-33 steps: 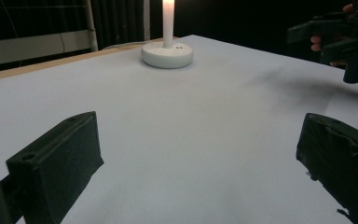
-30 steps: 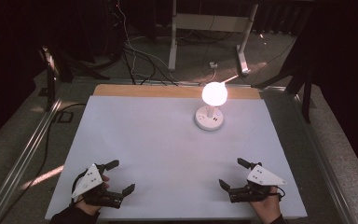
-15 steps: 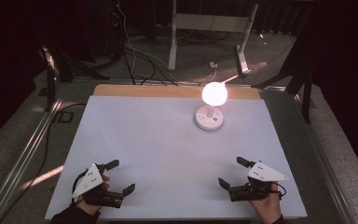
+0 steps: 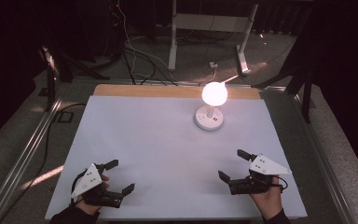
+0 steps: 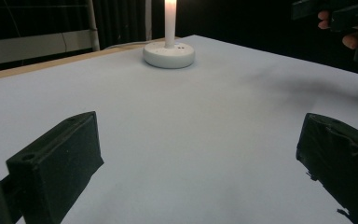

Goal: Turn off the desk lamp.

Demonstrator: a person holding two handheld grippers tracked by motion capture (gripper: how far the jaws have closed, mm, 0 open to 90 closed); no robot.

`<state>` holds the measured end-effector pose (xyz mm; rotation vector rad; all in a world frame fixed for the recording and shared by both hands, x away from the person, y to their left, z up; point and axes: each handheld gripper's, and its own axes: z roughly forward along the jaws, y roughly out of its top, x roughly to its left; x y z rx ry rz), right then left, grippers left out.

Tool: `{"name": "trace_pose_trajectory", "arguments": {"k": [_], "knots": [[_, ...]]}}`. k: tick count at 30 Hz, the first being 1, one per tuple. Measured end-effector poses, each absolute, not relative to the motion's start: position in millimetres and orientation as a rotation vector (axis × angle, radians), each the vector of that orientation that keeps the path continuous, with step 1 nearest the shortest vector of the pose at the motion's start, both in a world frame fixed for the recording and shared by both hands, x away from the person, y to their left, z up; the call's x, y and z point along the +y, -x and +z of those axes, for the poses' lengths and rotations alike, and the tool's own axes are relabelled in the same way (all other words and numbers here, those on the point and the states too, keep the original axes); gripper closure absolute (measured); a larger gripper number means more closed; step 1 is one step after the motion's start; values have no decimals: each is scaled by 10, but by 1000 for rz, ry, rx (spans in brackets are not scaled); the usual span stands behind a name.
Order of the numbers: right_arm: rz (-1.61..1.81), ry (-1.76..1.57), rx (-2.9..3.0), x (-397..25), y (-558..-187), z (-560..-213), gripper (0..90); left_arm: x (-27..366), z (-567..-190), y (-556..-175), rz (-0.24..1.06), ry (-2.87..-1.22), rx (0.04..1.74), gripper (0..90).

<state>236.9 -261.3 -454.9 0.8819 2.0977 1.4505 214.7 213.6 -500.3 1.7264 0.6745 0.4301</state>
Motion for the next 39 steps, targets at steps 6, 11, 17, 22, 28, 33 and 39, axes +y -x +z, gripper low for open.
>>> {"name": "trace_pose_trajectory", "arguments": {"k": [6, 11, 17, 22, 28, 33, 39], "knots": [[1451, -875, 2094, -2587, -2433, -4492, 0, 2131, -5003, -2144, 431, -1732, 671, 6], [1461, -881, 2093, -2578, -2501, -4444, 0, 2143, -4998, -2141, 431, -1725, 674, 6], [1446, -865, 2093, -2591, -2601, -4374, 0, 2136, -5000, -2141, 427, -1726, 673, 6], [1467, -886, 2062, -2632, -2676, -4292, 0, 2142, -4999, -2142, 428, -1722, 676, 6], [1461, -893, 2040, -2649, -2775, -4213, 0, 2137, -5001, -2142, 425, -1725, 674, 6], [1462, -893, 2027, -2635, -2857, -4149, 0, 2139, -5000, -2141, 426, -1728, 672, 6], [1458, -905, 2020, -2599, -2970, -4096, 0, 2145, -4998, -2139, 427, -1727, 671, 6]]}}
